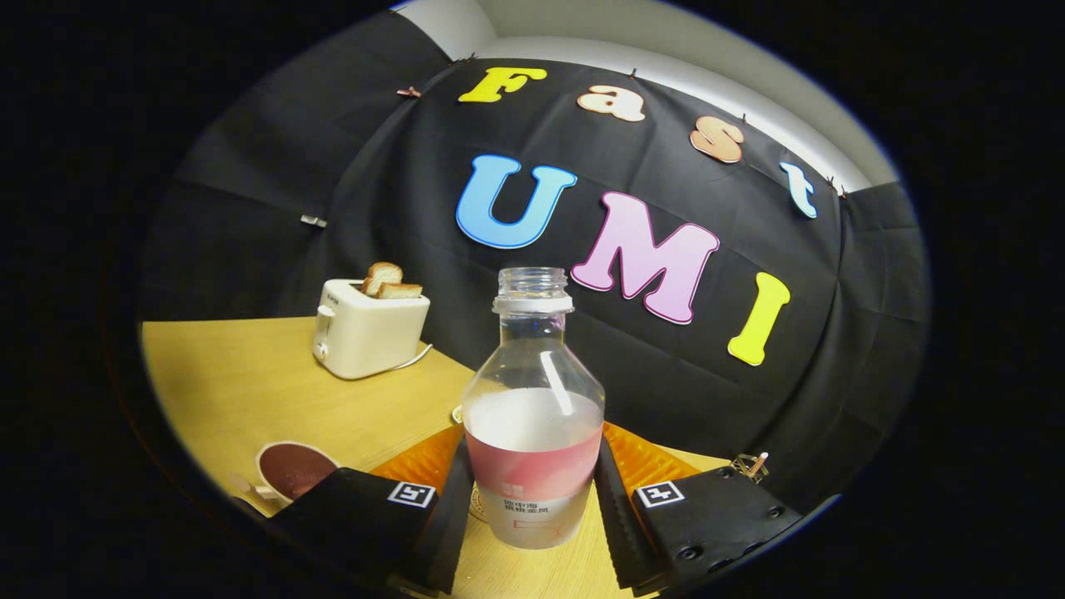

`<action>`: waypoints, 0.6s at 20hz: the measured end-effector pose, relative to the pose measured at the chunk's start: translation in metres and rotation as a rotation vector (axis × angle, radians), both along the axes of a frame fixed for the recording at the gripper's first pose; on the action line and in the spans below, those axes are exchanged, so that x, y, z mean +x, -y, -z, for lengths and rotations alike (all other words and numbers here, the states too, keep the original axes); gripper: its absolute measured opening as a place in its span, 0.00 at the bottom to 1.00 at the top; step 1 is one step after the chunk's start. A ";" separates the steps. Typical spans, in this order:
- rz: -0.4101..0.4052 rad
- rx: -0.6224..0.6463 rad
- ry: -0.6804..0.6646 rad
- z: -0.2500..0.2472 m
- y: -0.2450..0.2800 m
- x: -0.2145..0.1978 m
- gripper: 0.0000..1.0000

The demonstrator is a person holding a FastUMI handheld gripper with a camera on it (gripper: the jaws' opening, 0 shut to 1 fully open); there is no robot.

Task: Take the bottle from table, then pour the juice into the cup, finally place the bottle on the coaster

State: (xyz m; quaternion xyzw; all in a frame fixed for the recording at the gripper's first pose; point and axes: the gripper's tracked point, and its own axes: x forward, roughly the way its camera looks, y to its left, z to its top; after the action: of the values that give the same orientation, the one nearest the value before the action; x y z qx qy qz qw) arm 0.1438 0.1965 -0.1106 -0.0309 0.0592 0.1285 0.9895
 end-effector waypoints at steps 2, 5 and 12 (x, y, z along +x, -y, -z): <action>0.017 0.063 0.010 -0.003 0.003 0.012 0.72; 0.028 0.158 0.027 -0.005 0.004 0.025 0.73; 0.048 0.203 0.042 0.021 0.004 0.055 0.73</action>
State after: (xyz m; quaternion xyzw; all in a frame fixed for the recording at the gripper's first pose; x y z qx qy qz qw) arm 0.1990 0.1923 -0.1314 0.0682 0.0260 0.1095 0.9913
